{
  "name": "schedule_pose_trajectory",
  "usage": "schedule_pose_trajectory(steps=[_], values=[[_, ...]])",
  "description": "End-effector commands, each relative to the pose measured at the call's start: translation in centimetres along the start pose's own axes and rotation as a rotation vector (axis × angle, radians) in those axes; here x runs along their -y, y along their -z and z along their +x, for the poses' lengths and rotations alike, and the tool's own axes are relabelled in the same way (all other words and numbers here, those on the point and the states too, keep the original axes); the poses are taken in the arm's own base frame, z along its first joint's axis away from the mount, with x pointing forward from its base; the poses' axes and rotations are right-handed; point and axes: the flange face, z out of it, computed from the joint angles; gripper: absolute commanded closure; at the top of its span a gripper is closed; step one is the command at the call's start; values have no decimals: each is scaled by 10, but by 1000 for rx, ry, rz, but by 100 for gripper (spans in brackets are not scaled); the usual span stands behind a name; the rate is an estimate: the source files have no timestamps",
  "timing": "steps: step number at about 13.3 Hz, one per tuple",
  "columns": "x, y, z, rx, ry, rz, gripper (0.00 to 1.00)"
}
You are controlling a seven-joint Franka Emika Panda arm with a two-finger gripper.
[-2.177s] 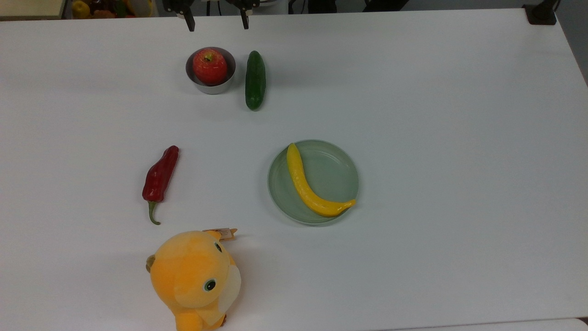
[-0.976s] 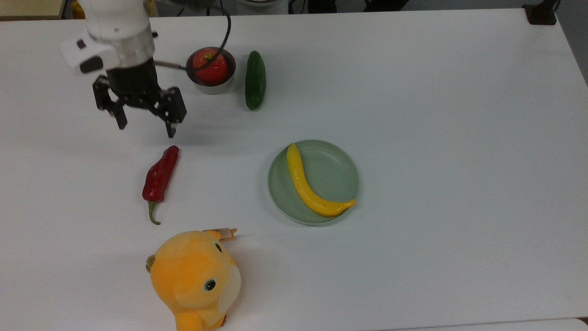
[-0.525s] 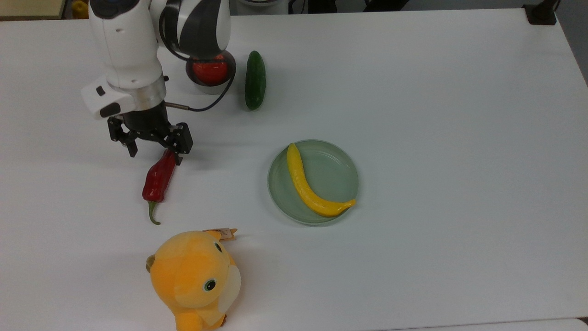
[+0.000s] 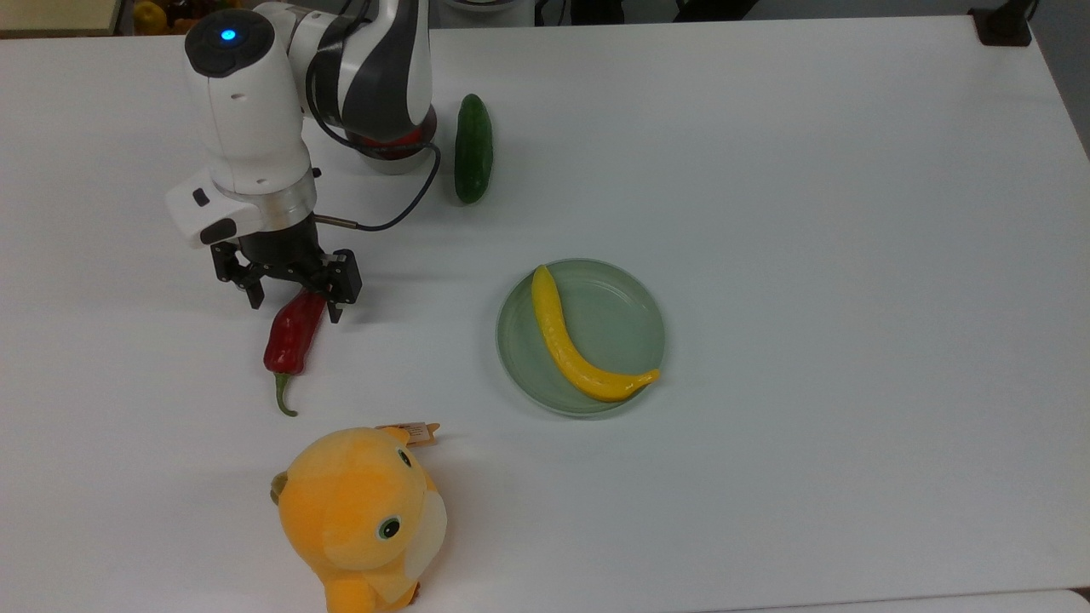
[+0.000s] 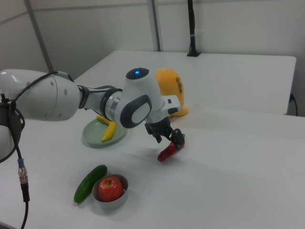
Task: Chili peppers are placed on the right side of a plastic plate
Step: 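Close the gripper on the red chili pepper's stem end and lift, then carry the chili pepper toward the pale green plate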
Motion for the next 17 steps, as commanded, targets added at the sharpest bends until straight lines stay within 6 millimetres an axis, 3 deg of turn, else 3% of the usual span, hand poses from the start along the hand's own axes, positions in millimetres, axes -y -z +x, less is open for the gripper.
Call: schedule_pose_trajectory(steps=[1, 4, 5, 6, 10, 13, 17], values=[[1, -4, 4, -17, 29, -5, 26], [1, -5, 4, -15, 33, -7, 62], [1, -5, 4, -15, 33, -7, 82], [1, -5, 4, -15, 35, -9, 95], [1, 8, 7, -32, 31, -7, 99], [7, 51, 16, -82, 31, 4, 98], [35, 106, 17, -96, 57, 50, 98]])
